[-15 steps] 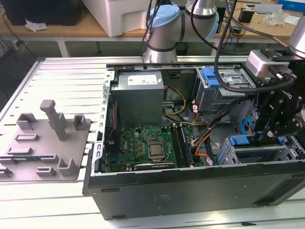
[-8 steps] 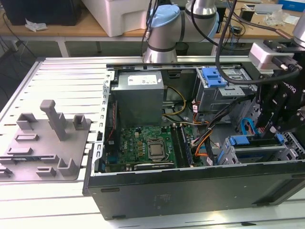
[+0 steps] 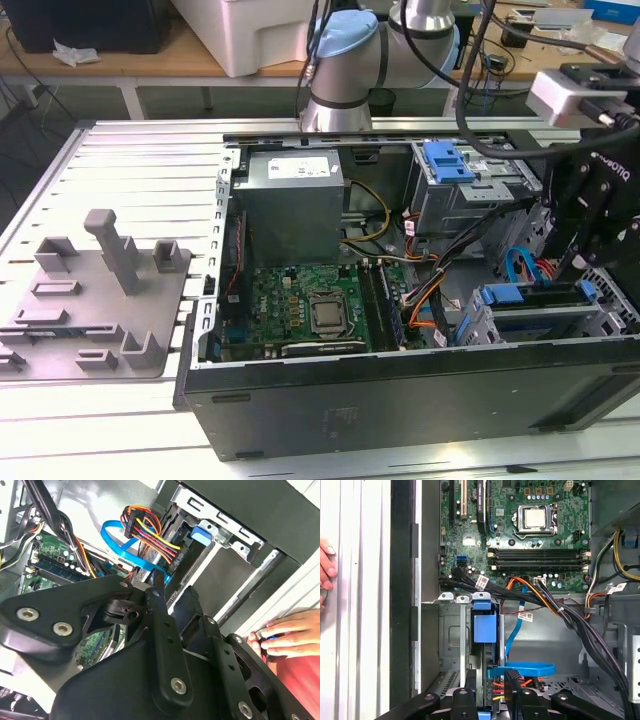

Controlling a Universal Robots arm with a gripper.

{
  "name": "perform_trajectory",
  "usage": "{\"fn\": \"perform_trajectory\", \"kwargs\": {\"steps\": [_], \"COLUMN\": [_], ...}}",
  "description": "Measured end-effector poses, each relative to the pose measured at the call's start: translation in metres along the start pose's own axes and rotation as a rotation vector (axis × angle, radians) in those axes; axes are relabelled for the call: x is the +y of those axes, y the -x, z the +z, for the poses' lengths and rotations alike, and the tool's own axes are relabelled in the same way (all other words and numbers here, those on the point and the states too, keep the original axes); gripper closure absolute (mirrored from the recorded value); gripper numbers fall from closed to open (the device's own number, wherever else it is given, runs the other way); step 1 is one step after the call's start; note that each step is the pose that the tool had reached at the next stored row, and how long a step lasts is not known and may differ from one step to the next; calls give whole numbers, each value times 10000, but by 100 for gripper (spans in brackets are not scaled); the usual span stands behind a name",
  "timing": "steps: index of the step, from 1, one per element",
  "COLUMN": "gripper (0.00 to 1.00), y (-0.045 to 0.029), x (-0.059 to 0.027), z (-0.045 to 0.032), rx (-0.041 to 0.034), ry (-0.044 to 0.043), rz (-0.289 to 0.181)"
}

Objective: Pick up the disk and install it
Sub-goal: 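Insert the second disk wire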

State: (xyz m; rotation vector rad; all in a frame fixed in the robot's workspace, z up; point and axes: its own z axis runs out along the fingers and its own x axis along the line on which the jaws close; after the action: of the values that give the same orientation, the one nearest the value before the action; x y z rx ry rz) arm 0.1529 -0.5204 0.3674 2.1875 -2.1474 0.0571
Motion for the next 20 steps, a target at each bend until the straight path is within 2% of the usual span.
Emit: {"fn": "perform_trajectory", "kwargs": {"steps": [3, 6, 10, 11, 12, 13, 15, 20], "gripper": [64, 64, 65, 79, 85, 89, 89, 89], "y": [-2, -3, 0, 1, 1, 2, 3, 3], "x": [21, 57, 192, 240, 280, 302, 370, 371], "z": [-49, -62, -61, -60, -58, -58, -56, -56], "rx": [4, 6, 18, 24, 33, 45, 94, 131], "ry": [-14, -54, -176, -231, -290, -324, -423, -426], "rz": [0, 4, 14, 19, 25, 26, 36, 36]}}
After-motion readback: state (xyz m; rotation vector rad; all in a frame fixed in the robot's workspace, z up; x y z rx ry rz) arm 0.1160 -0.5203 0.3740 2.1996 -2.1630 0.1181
